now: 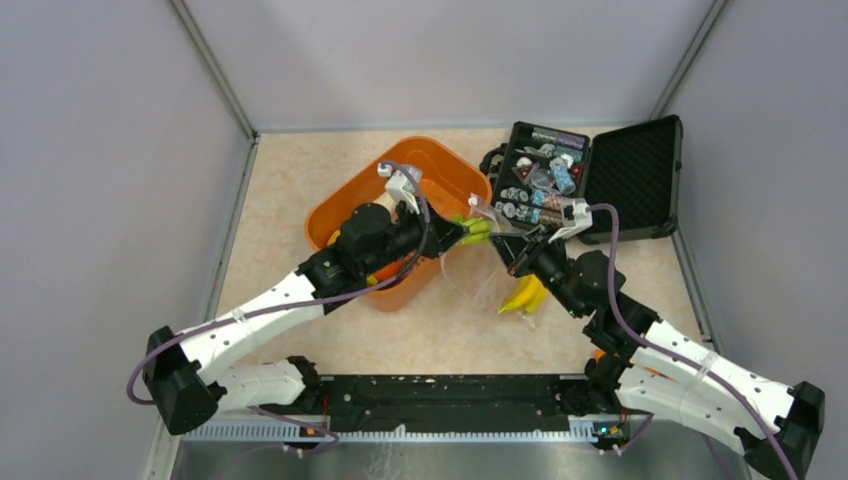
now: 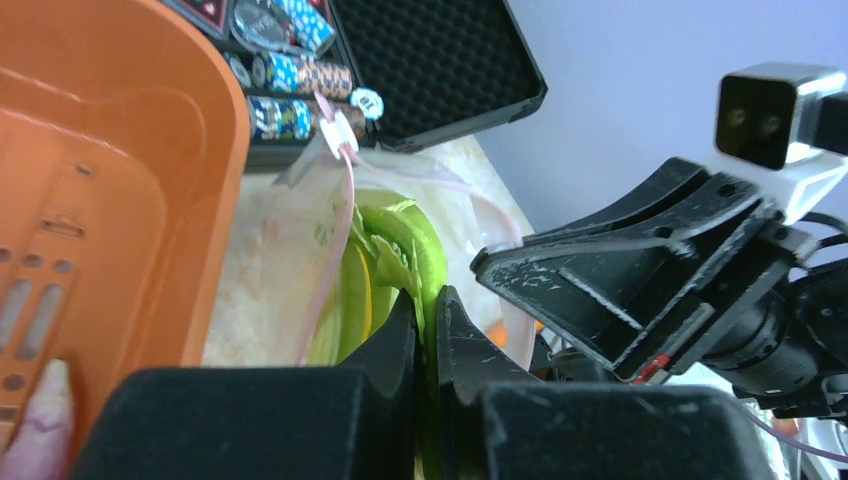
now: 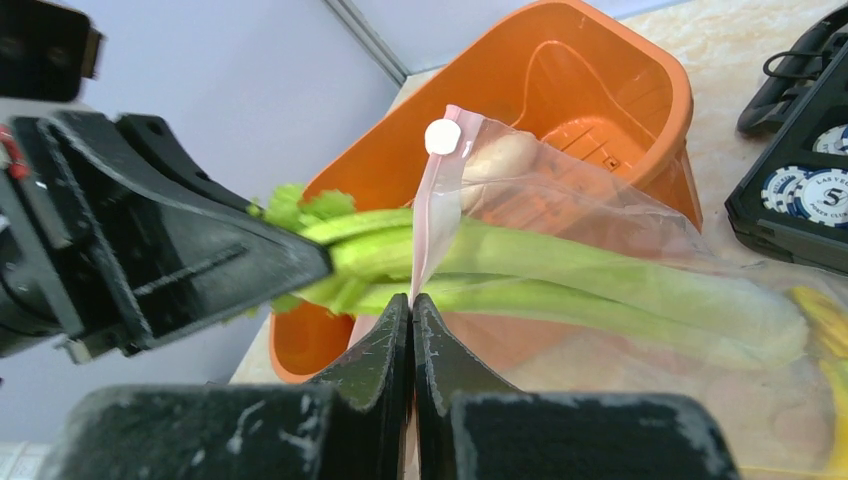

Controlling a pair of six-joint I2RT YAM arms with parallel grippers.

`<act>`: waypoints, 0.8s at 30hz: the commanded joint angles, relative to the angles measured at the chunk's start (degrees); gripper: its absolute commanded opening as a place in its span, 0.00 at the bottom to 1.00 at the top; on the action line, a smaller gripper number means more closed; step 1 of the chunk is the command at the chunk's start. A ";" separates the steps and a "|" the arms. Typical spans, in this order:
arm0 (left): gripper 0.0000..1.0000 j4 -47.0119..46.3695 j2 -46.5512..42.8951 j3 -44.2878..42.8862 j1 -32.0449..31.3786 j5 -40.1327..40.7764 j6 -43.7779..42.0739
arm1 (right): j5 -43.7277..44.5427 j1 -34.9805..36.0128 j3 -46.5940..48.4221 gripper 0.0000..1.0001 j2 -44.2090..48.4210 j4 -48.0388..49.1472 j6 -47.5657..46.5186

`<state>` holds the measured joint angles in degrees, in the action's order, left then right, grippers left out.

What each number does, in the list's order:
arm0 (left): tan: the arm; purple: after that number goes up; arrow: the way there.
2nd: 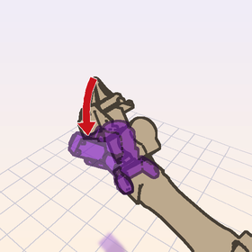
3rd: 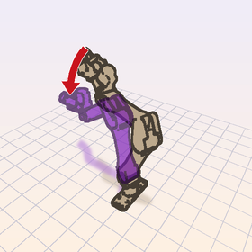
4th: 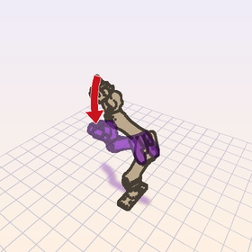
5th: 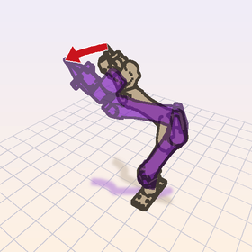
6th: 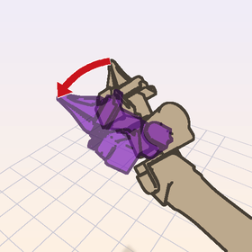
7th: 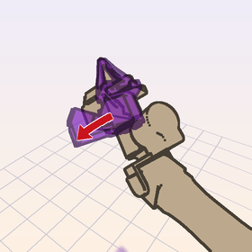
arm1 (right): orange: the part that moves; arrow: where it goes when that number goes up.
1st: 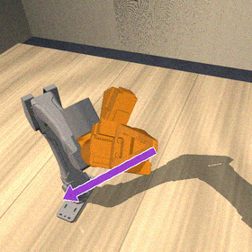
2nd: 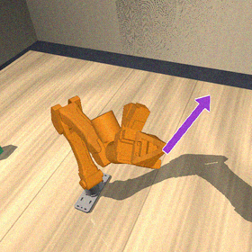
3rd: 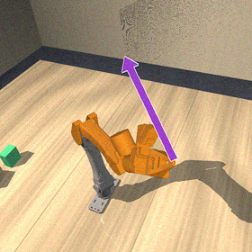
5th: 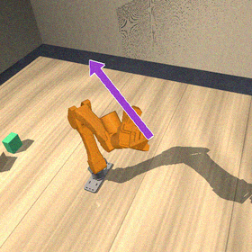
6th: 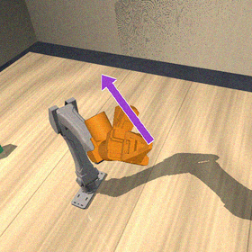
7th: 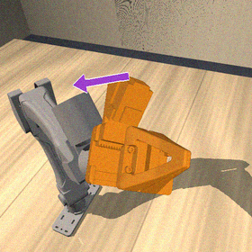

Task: Place the food in the zip-top bag and seal the zipper
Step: Adjust the fake vegetable in the zipper food storage bag.

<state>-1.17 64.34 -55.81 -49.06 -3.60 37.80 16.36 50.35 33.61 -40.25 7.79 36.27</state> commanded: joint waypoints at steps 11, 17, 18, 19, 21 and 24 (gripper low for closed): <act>0.00 -10.90 9.15 3.38 -3.27 -4.84 8.68 | 0.88 0.08 -2.62 0.00 1.20 6.09 0.97; 0.00 -7.65 13.54 2.66 -3.42 -6.94 8.15 | 0.15 0.07 -2.93 0.00 2.19 7.76 0.81; 0.00 -6.57 14.37 2.36 -3.41 -7.37 7.90 | -0.27 0.02 -2.93 0.00 2.27 8.09 0.82; 0.00 -6.42 15.34 2.25 -3.41 -8.31 7.80 | -0.58 0.01 -2.93 0.00 2.42 8.26 0.88; 0.00 -7.55 16.66 2.75 -3.49 -9.92 8.39 | -1.02 0.01 -2.85 0.00 2.59 8.46 1.21; 0.00 -7.41 18.90 2.14 -3.71 -12.27 8.29 | -1.32 0.02 -2.67 0.00 2.70 8.46 1.50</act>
<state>-7.81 80.47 -52.51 -52.29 -12.47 46.22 16.73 50.35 30.37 -38.96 11.14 36.69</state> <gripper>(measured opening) 0.035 0.004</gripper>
